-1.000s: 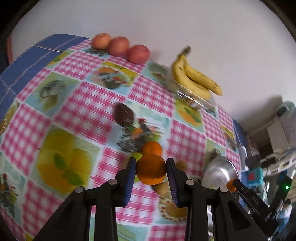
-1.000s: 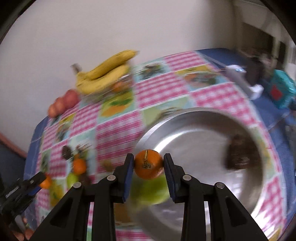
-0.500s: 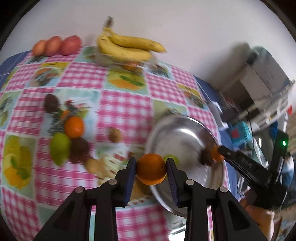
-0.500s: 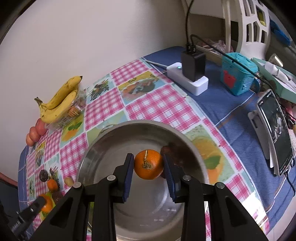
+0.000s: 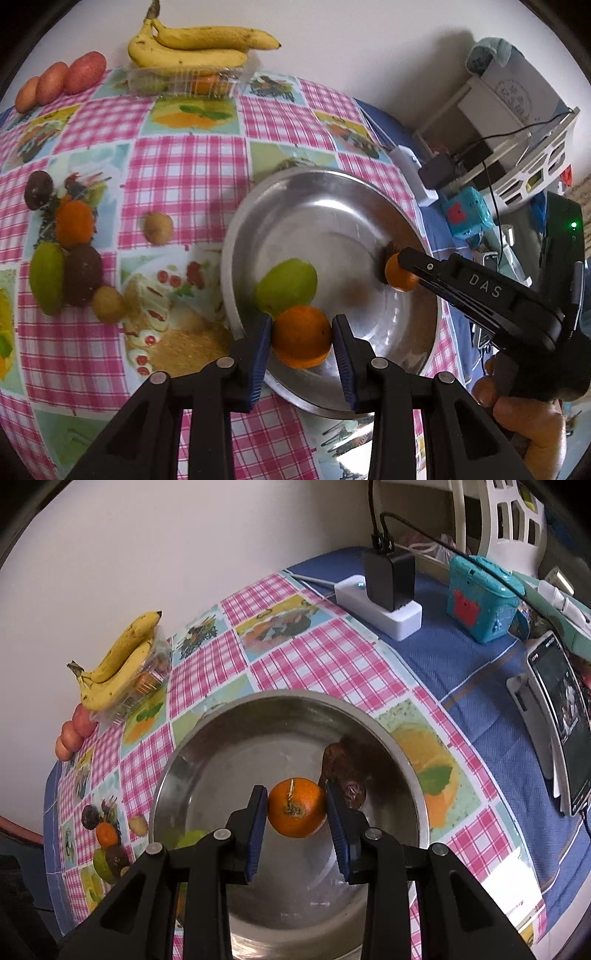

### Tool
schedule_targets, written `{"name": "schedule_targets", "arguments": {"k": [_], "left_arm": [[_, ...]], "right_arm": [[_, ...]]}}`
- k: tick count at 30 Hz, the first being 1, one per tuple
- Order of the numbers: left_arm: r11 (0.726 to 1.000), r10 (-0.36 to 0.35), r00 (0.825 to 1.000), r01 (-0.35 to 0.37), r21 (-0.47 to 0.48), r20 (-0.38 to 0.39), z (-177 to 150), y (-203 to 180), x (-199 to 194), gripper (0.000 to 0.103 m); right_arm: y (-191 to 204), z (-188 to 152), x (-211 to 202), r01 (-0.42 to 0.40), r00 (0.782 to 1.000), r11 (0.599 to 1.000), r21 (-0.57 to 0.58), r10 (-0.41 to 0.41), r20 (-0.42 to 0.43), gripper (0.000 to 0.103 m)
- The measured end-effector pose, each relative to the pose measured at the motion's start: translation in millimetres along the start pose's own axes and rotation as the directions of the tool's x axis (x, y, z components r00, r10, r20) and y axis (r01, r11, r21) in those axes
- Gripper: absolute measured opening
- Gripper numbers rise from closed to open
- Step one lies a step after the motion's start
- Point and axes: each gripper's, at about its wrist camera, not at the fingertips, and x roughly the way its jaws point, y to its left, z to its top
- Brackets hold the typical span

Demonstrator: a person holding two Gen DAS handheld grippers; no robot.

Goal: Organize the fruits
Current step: 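Carry both mandarins over the steel plate with both tools, then open the right tool over the plate while the left tool releases its mandarin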

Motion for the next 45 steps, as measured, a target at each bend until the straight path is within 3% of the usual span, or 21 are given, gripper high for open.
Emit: {"name": "schedule_targets", "arguments": {"k": [18,29,38,45], "left_arm": [[1.0,0.006,0.998,-0.006,-0.011,-0.056,0,0,24,0.036],[1.0,0.015,0.998,-0.015,0.008,-0.061,-1,-4,26,0.037],[1.0,0.011,0.999,-0.012,-0.012,-0.04,0,3,17,0.039],[0.998,0.033,0.999,-0.032,-0.063,0.017,6,22,-4,0.039]], "right_arm": [[-1,-5,18,0.014,0.996,1.0,0.001,-0.013,-0.084,0.034],[2,-6,18,0.017,0.997,1.0,-0.009,-0.018,-0.079,0.034],[2,-3,13,0.013,0.998,1.0,-0.007,-0.013,-0.054,0.034],[3,-4,12,0.008,0.999,1.0,-0.009,-0.009,-0.053,0.034]]}}
